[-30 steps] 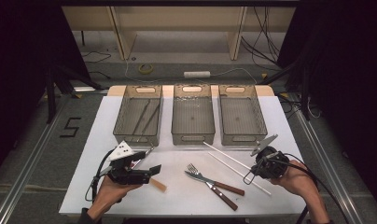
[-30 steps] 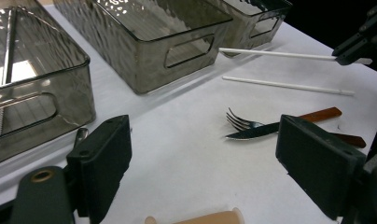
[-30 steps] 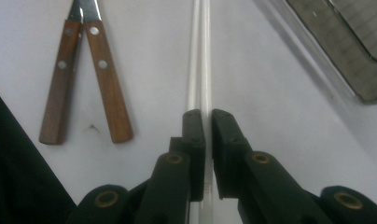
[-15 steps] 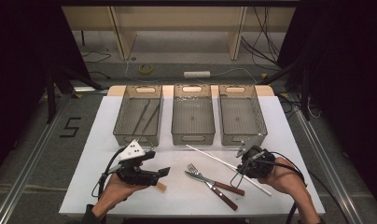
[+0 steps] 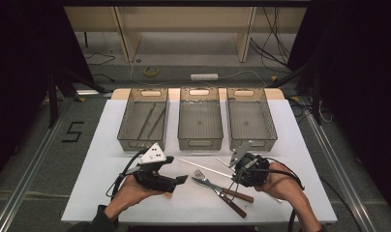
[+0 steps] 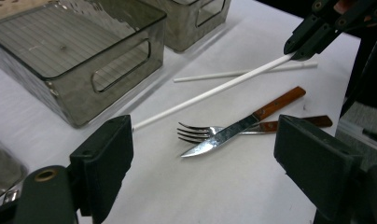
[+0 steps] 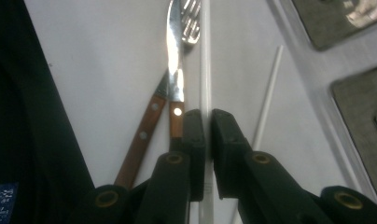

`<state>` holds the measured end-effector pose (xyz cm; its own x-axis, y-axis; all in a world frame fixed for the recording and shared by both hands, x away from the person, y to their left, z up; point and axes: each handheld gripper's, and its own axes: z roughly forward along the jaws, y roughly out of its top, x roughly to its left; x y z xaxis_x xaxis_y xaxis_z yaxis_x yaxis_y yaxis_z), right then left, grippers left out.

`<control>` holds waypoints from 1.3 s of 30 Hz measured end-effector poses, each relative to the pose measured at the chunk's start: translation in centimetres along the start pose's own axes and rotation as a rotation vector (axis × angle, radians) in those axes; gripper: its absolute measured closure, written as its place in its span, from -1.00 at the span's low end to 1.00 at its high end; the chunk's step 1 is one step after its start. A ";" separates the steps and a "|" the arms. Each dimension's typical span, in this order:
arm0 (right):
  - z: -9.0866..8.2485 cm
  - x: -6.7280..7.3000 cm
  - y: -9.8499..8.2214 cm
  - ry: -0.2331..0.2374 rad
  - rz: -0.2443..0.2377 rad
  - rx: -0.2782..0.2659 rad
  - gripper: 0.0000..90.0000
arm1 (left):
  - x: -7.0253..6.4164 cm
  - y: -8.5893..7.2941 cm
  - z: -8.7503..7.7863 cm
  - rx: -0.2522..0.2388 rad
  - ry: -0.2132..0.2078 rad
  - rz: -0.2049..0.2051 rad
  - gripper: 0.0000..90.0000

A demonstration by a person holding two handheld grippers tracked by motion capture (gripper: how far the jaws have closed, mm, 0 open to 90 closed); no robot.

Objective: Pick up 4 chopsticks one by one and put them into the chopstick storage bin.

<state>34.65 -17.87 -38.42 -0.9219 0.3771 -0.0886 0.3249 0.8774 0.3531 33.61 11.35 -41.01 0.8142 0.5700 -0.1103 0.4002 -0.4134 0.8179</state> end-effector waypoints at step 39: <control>0.3 3.3 3.9 0.057 -0.215 -0.005 0.89 | -2.2 -0.1 3.1 0.307 -0.009 0.329 0.41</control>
<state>32.94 -13.17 -37.62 -0.9804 0.1643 -0.1092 0.1190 0.9341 0.3367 33.12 7.89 -42.59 0.9221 0.3675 0.1215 0.2248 -0.7640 0.6048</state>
